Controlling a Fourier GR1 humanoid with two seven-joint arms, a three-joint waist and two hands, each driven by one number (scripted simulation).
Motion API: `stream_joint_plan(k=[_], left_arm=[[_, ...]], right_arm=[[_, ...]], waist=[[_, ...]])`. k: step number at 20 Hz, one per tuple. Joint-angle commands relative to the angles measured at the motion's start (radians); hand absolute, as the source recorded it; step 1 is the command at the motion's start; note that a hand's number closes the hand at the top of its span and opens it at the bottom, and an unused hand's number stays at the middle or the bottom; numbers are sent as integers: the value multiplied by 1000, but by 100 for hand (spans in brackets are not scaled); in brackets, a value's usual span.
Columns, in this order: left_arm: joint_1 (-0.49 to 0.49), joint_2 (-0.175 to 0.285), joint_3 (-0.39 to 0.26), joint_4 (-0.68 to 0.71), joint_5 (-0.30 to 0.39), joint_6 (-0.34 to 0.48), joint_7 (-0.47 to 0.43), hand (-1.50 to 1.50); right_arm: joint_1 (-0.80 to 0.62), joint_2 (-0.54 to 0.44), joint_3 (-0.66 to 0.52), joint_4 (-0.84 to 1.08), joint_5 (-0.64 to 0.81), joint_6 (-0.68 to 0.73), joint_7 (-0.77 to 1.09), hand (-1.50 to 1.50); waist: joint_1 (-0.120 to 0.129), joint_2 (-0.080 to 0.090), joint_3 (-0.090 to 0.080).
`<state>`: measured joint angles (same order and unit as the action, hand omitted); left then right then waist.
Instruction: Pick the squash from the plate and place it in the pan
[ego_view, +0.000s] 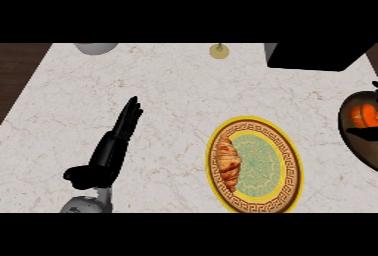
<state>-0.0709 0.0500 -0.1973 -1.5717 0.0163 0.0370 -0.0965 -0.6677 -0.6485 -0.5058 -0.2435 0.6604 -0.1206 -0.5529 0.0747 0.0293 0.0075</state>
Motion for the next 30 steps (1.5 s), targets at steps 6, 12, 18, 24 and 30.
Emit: stream_joint_plan(k=[6, 12, 18, 24, 30], left_arm=[[0, -5, 7, 19, -10, 10, -9, 0], [47, 3, 7, -10, -9, 7, -18, 0], [55, 6, 11, -43, 9, -3, 16, 0], [45, -13, 9, -25, -12, 24, 1, 0], [25, 25, 61, 7, 25, -18, -16, 0]], right_arm=[[-27, -23, -180, 29, -192, 92, -189, -150], [43, -149, -261, 90, -284, 351, -217, -150], [105, -255, -272, 128, -312, 674, -234, -150], [212, -231, -237, 75, -300, 749, -370, -150], [289, -199, -213, 29, -304, 719, -455, -150]], waist=[[-34, -9, -1], [-46, -15, -1], [-47, -17, 0], [-52, -19, 1], [-59, -18, 1]])
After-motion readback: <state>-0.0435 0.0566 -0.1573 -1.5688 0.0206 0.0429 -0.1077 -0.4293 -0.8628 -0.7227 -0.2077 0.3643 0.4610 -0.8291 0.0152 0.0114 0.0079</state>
